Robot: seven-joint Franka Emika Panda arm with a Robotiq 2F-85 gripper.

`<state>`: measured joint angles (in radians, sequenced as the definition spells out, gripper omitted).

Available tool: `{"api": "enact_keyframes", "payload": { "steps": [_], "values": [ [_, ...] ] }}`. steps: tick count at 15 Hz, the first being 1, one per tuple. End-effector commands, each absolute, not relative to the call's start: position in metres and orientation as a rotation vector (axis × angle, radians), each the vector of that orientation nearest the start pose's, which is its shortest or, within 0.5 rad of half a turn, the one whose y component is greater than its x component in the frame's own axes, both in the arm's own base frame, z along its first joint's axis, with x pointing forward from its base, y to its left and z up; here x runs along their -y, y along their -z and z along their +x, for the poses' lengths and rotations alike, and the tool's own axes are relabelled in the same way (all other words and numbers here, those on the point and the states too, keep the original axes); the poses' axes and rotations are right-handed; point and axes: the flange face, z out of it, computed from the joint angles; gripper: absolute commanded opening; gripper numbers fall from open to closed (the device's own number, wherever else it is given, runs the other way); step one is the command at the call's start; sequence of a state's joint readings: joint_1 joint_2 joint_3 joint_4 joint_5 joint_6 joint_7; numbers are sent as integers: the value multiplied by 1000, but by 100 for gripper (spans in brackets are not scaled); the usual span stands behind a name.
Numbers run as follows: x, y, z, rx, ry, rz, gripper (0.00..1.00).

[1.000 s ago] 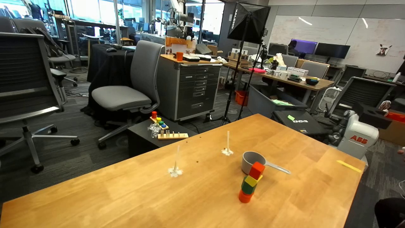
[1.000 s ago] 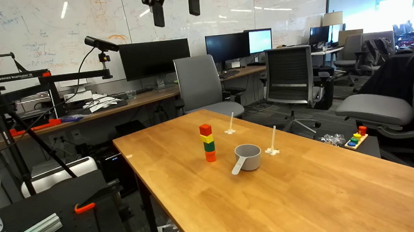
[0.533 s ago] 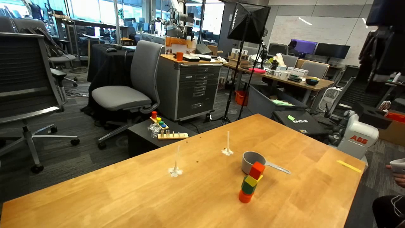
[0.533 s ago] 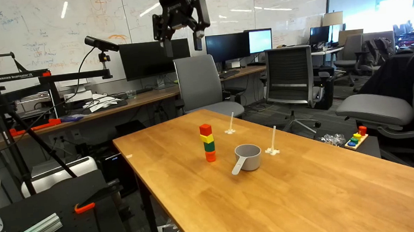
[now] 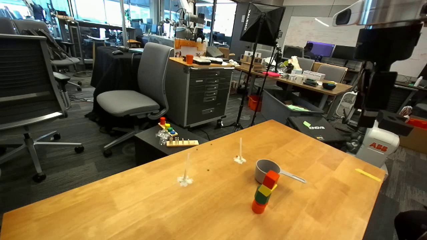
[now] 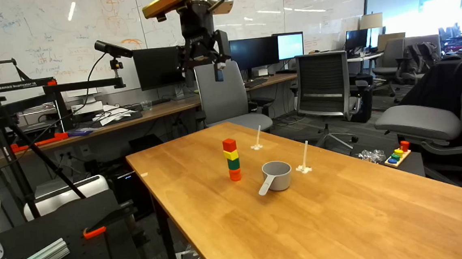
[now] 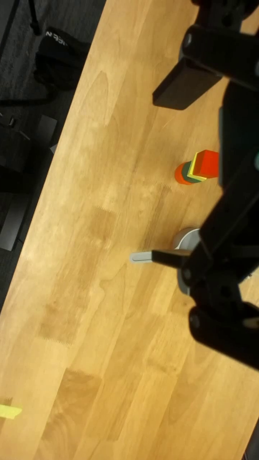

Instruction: Put the blocks in the gray pot except the last bottom block

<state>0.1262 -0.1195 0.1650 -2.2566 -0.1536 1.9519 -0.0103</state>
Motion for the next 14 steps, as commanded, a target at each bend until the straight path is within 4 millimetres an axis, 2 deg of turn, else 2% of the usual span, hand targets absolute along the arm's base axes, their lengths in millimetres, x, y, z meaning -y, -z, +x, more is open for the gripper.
{"api": "enact_keyframes", "payload": {
  "steps": [1,3,6,14],
  "values": [
    [-129,-400,463,607,-271,-3255,100],
    [-129,-401,463,606,-267,-3255,100],
    [-131,-387,464,701,-341,-3232,100],
    [-138,-378,483,286,-183,-3281,100]
  ]
}}
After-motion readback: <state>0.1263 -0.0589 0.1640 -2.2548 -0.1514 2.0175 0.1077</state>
